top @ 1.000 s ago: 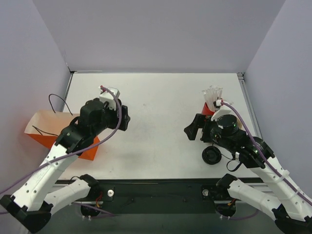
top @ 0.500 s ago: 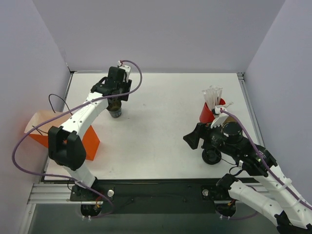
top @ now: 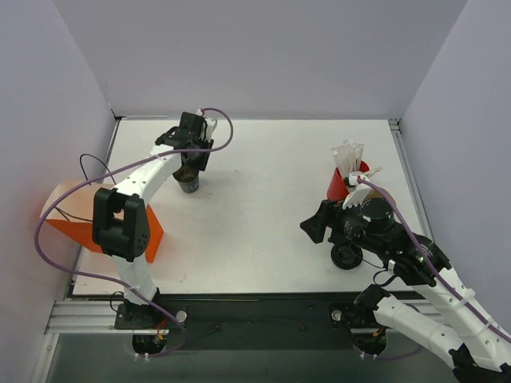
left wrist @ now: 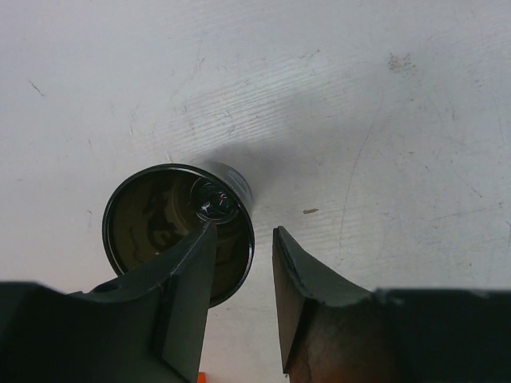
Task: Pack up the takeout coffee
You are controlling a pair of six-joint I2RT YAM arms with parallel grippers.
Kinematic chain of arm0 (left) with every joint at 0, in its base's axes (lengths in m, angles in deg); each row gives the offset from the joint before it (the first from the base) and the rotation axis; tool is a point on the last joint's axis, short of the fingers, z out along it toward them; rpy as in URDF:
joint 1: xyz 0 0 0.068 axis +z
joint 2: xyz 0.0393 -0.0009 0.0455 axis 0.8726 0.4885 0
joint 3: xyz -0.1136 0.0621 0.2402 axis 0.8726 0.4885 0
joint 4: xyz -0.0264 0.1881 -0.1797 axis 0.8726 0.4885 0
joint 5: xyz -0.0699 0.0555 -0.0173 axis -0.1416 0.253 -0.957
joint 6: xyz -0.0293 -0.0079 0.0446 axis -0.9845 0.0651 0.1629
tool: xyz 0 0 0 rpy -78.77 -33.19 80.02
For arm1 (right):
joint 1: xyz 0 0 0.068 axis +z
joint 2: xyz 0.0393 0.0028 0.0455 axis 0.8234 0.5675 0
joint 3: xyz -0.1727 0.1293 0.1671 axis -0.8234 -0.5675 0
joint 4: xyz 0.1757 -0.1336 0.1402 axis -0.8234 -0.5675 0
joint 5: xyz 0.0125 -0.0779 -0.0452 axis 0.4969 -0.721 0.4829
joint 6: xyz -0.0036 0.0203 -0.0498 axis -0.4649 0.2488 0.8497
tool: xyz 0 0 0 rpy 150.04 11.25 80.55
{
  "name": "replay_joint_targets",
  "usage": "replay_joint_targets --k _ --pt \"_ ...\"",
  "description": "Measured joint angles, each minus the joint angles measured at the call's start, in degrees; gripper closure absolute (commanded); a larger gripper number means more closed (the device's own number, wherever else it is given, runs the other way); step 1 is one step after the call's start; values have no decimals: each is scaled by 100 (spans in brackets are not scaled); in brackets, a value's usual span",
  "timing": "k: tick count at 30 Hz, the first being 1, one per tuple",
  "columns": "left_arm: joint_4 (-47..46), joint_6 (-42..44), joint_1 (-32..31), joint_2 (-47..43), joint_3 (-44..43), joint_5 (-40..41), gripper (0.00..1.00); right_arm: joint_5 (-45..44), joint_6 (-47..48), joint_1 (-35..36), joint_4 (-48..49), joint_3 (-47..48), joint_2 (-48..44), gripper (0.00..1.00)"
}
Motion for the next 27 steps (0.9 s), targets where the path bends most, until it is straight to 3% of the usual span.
replay_joint_targets --k 27 --pt "9 87 0 280 0 46 71 -2 -31 0 0 0 11 35"
